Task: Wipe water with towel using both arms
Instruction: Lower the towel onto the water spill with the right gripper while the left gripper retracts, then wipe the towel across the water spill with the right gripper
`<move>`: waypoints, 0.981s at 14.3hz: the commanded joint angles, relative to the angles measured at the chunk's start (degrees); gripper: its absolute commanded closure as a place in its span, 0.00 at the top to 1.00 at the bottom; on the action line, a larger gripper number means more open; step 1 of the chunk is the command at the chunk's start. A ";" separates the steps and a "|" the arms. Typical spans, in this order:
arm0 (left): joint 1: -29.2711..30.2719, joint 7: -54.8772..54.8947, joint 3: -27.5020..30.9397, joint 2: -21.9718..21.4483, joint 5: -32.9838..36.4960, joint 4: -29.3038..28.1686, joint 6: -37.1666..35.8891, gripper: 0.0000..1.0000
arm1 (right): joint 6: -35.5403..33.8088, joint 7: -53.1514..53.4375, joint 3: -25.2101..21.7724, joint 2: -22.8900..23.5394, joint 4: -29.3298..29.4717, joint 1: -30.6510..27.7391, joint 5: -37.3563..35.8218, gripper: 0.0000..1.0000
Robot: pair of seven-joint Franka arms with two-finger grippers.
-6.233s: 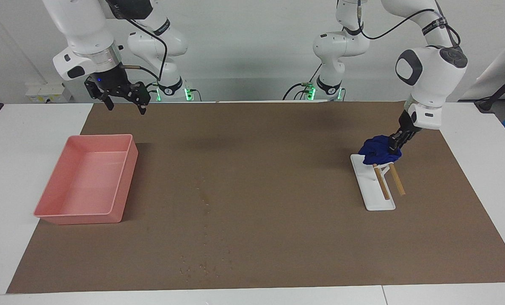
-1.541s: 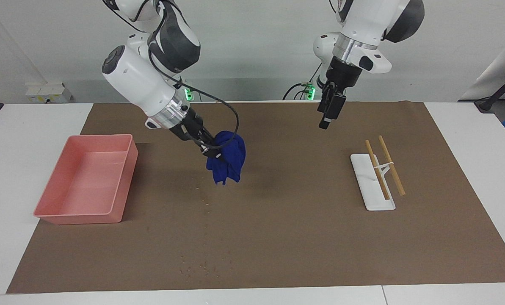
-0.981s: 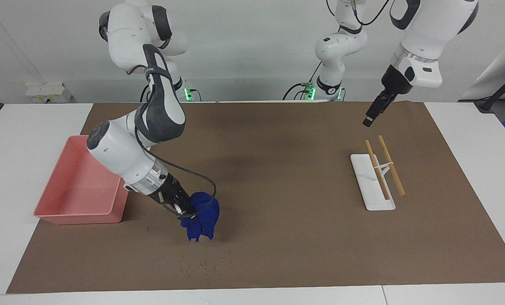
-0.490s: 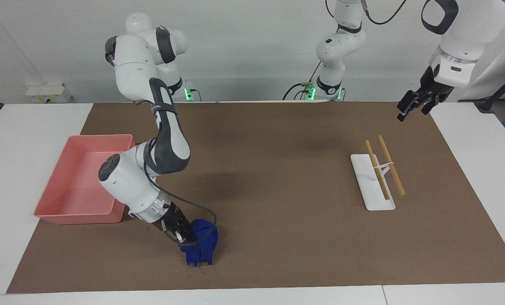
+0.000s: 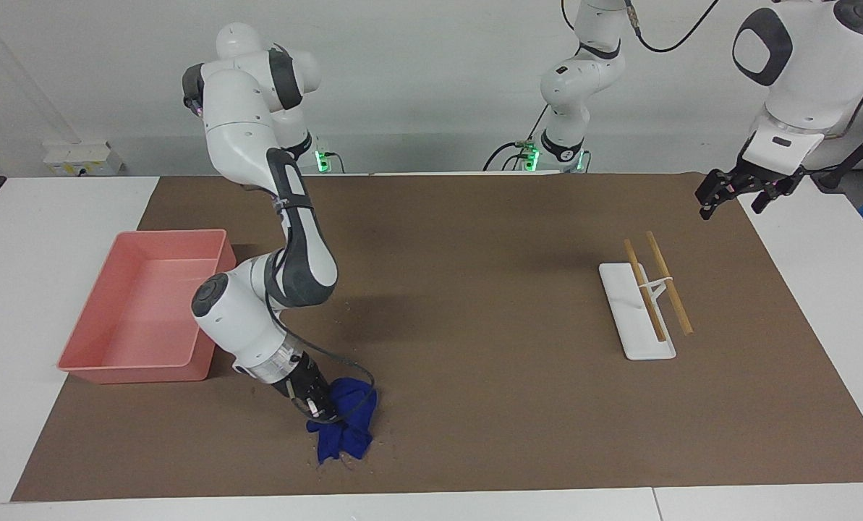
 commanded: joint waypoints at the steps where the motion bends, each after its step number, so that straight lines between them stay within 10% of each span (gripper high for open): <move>1: -4.94 3.27 5.33 -0.64 1.59 -1.03 0.62 1.00 | 0.82 -3.33 0.52 -4.38 -8.24 -0.30 -0.96 0.00; 8: -16.90 0.65 19.06 -1.61 -6.23 -2.09 0.44 1.00 | 0.82 -12.84 0.52 -14.20 -26.76 -0.56 -0.70 0.00; 14: -21.22 -1.73 19.52 -1.79 -6.24 -2.18 -0.09 1.00 | 0.73 -16.01 0.52 -30.55 -48.83 -1.18 -0.61 0.00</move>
